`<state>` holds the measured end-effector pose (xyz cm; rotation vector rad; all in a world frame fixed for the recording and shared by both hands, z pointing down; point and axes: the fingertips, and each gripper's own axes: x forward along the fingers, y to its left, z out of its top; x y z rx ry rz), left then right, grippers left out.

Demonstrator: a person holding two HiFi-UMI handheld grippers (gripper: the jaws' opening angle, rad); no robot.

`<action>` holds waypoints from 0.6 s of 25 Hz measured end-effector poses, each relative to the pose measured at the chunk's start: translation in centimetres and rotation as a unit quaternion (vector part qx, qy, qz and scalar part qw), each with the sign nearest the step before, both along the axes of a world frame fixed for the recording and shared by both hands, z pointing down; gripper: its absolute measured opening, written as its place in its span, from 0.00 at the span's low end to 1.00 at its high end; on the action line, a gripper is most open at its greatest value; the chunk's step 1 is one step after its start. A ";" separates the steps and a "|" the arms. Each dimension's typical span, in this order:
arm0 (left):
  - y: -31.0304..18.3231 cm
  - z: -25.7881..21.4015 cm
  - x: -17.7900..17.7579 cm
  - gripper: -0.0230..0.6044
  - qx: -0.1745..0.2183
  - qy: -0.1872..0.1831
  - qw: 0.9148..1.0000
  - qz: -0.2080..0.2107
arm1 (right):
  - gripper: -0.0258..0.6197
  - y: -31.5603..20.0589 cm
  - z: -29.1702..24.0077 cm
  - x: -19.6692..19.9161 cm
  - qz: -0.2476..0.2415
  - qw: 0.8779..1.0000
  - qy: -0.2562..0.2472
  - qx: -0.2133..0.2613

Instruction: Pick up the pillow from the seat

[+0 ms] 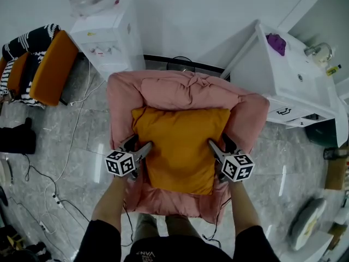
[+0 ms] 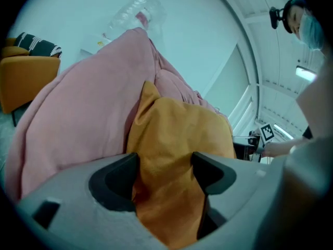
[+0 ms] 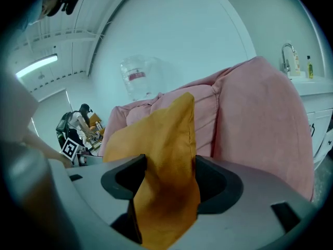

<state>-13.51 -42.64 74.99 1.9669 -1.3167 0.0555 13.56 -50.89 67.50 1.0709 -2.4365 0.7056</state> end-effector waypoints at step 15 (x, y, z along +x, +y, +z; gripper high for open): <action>-0.9 0.4 0.8 0.42 -0.021 0.040 0.999 0.022 | 0.29 0.7 1.0 -1.2 0.036 0.999 -0.034 -0.019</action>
